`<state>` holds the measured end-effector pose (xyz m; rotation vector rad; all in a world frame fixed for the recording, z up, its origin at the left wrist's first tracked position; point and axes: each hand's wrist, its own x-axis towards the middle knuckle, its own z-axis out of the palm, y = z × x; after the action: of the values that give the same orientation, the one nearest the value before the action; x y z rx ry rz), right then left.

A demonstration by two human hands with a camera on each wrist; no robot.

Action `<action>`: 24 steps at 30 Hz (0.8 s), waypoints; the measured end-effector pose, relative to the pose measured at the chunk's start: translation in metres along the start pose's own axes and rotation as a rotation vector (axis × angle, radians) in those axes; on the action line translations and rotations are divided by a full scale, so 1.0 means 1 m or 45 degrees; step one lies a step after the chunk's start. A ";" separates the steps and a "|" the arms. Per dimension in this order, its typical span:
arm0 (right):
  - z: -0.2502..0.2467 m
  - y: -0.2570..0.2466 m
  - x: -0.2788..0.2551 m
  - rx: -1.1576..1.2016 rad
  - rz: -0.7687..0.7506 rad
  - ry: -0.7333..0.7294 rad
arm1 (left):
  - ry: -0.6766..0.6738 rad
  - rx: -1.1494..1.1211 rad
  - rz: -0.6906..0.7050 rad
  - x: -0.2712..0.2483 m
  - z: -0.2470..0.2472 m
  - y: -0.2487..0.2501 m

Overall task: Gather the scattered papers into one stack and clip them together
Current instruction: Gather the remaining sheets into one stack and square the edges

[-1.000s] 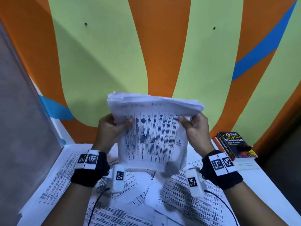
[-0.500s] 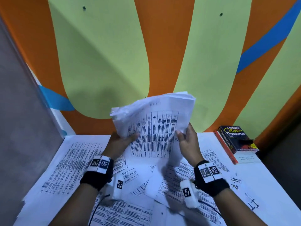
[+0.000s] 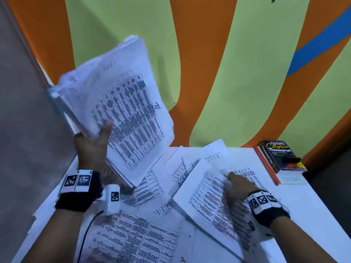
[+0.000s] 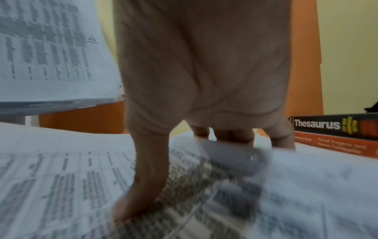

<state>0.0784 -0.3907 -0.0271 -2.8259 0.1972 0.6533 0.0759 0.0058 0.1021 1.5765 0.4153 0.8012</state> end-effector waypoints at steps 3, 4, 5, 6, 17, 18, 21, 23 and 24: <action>-0.012 0.007 0.000 0.032 -0.086 0.080 | -0.004 0.034 0.017 -0.002 -0.013 -0.001; -0.021 0.012 0.000 0.002 -0.128 0.132 | -0.003 0.065 0.039 -0.004 -0.018 -0.001; -0.035 0.015 -0.002 -0.017 -0.158 0.187 | 0.000 0.084 0.052 -0.006 -0.025 -0.001; -0.051 0.018 -0.007 0.018 -0.172 0.261 | 0.010 0.089 0.066 -0.007 -0.032 -0.001; -0.155 -0.057 -0.078 0.671 -0.518 0.190 | 0.384 0.159 -0.028 0.002 -0.093 -0.004; -0.142 -0.073 -0.076 0.681 -0.543 0.109 | 0.392 0.152 -0.044 0.001 -0.094 -0.006; -0.084 -0.131 -0.069 0.598 -0.682 -0.125 | 0.443 0.168 -0.128 -0.001 -0.108 -0.012; -0.038 -0.165 -0.066 0.460 -0.705 -0.197 | 0.477 0.185 -0.136 0.000 -0.118 -0.016; -0.016 -0.178 -0.067 0.365 -0.673 -0.189 | 0.483 0.181 -0.110 0.000 -0.121 -0.016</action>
<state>0.0583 -0.2178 0.0516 -2.3877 -0.4336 0.6421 -0.0053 0.0955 0.0872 1.5242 0.8246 1.0248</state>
